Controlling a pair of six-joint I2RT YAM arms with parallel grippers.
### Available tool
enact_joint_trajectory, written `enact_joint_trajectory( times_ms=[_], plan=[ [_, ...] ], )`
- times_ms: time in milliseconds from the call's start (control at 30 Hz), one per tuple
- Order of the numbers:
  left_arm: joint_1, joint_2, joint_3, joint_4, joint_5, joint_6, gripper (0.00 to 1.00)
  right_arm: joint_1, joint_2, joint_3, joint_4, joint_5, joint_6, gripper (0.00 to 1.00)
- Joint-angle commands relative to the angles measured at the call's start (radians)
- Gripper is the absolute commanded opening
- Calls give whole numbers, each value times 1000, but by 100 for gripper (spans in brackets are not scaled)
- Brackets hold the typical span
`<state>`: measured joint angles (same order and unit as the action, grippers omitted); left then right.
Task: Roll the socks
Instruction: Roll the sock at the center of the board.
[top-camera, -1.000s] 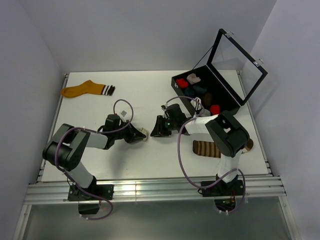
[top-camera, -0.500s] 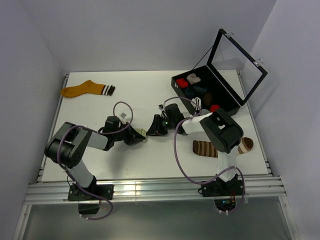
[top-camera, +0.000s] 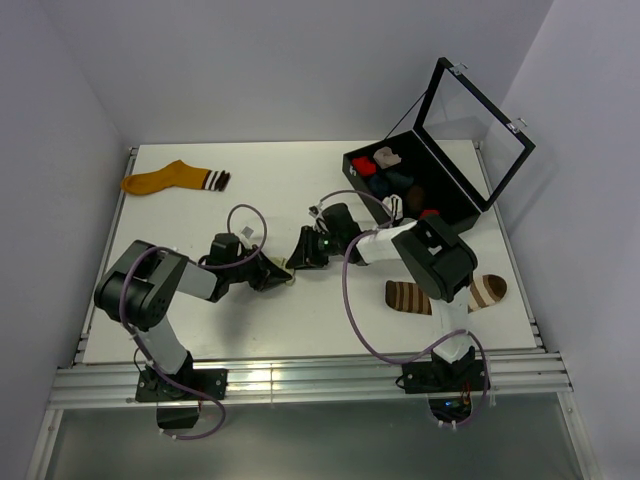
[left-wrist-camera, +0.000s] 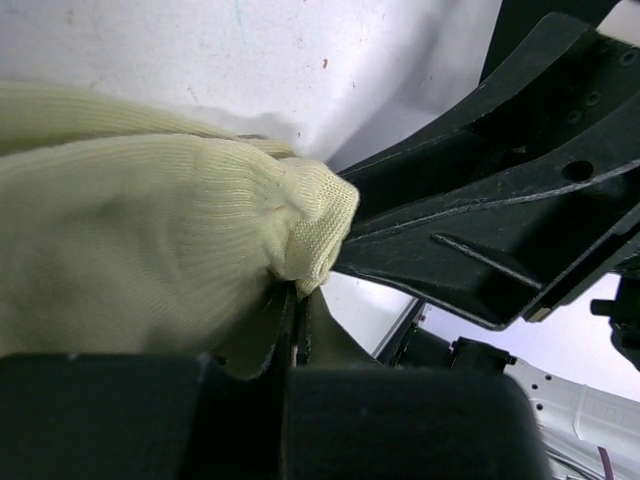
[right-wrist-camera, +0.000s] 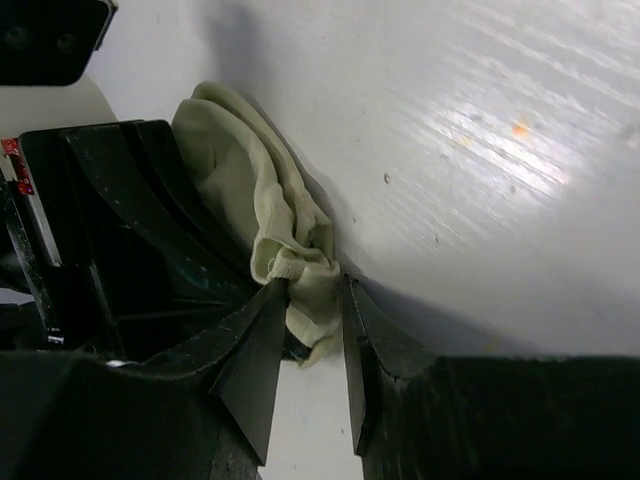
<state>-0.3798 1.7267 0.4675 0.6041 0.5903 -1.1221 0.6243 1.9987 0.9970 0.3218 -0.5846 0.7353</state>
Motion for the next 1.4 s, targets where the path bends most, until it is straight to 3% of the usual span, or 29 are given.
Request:
enact_joint_trajectory(
  times_ms=[0,100,167,200,300,400,500,533,667,833,933,1167,1367],
  plan=[
    [1,19,-1,49,42,-4,0,28,49,37,-101,77,-74,37],
    [1,27,-1,52,43,-2,0,38,71,48,-124,91,-99,36],
    [1,25,-1,49,42,2,0,40,81,48,-144,101,-108,27],
    [1,22,0,42,40,5,0,38,80,48,-150,107,-112,15],
    [2,-2,14,-10,19,39,1,40,65,48,-190,132,-128,0],
    [2,-32,34,-82,-9,80,6,40,38,58,-239,152,-132,0],
    [1,-84,51,-180,-49,128,20,40,11,83,-314,193,-126,0],
    [1,-104,56,-213,-64,145,30,40,0,101,-340,218,-125,0],
    [-16,-264,97,-392,-205,278,42,40,-5,149,-450,247,-108,0],
    [-180,-398,187,-579,-581,424,43,43,9,209,-559,250,-74,0],
    [-307,-431,210,-587,-755,475,41,45,18,239,-615,259,-54,0],
    [-516,-368,224,-557,-989,534,37,45,40,287,-679,243,-40,0],
    [-637,-262,263,-538,-1101,590,36,45,48,292,-685,239,-40,0]
  ],
)
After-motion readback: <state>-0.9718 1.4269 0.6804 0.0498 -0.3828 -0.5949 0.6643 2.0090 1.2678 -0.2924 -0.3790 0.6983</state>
